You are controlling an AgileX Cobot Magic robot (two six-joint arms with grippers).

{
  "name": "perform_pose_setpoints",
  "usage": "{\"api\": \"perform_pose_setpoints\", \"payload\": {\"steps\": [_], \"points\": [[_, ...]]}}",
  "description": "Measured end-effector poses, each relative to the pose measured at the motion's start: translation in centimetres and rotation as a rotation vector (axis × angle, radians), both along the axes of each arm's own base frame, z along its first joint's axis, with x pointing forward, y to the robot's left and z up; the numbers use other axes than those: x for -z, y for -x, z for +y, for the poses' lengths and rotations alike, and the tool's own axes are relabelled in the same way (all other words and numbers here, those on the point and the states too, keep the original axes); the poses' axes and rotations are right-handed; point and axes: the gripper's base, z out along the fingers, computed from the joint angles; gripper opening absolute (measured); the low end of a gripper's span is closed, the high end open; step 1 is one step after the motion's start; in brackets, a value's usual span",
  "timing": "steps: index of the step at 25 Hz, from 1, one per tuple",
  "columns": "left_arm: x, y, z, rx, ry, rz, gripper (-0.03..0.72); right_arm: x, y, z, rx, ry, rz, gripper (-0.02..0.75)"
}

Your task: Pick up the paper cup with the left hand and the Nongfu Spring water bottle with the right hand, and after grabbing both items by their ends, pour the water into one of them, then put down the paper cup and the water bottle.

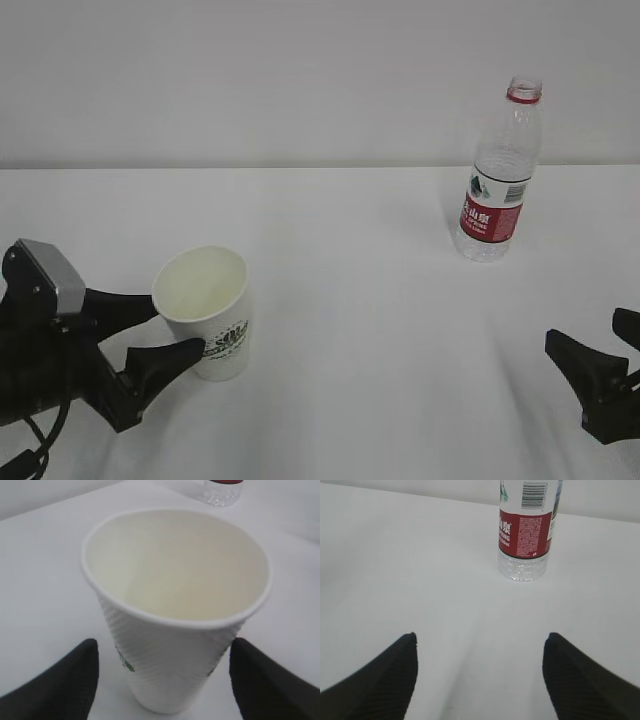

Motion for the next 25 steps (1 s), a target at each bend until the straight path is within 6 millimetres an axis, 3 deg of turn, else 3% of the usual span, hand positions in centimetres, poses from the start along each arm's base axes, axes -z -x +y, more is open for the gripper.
{"api": "perform_pose_setpoints", "payload": {"steps": [7, 19, 25], "points": [[0.0, 0.2, -0.4, 0.024, 0.031, 0.032, 0.659, 0.0, 0.0, 0.0, -0.002, 0.000, 0.000, 0.587], [0.5, 0.1, -1.2, -0.037, 0.044, 0.062, 0.661, 0.0, 0.0, 0.1, -0.019, 0.001, 0.000, 0.587], [0.9, -1.2, -2.0, -0.022, 0.049, 0.050, 0.659, 0.0, 0.1, 0.2, -0.021, 0.001, 0.000, 0.587]]}}
